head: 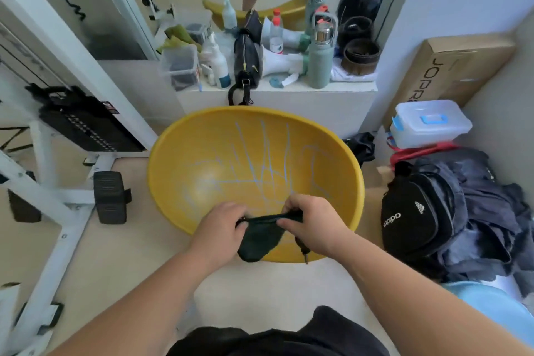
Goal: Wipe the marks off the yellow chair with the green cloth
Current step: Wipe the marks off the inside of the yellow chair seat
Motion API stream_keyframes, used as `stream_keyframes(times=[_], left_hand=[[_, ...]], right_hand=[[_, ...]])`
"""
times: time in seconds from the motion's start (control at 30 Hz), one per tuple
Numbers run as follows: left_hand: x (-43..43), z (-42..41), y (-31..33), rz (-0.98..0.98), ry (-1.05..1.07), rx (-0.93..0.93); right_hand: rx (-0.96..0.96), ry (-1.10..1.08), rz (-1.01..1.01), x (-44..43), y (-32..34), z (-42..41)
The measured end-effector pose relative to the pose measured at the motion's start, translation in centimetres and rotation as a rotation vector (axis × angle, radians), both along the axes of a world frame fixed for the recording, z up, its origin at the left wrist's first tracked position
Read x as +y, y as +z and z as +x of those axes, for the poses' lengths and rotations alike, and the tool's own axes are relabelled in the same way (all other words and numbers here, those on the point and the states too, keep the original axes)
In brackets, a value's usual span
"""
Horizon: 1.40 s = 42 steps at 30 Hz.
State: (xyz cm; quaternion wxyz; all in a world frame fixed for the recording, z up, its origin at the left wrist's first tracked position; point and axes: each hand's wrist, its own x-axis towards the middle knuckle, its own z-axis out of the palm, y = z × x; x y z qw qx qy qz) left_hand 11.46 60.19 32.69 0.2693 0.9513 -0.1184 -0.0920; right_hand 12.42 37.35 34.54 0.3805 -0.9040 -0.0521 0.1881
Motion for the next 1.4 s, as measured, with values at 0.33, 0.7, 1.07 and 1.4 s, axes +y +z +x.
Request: stream_keyframes(times=[0.33, 0.7, 1.07, 1.4], left_hand=[[21.3, 7.1, -3.3, 0.136, -0.121, 0.202], [30.4, 13.5, -7.1, 0.284, -0.054, 0.291], [37.8, 22.6, -20.1, 0.357, -0.317, 0.09], [40.3, 25.0, -34.5, 0.411, -0.598, -0.35]], right_hand=[[0.209, -0.377, -0.013, 16.7, -4.1, 2.0], [0.391, -0.797, 0.262, 24.7, -12.1, 9.3], [0.208, -0.949, 0.256, 33.2, -22.9, 14.6], [0.197, -0.504, 0.11, 45.8, -44.3, 13.2]])
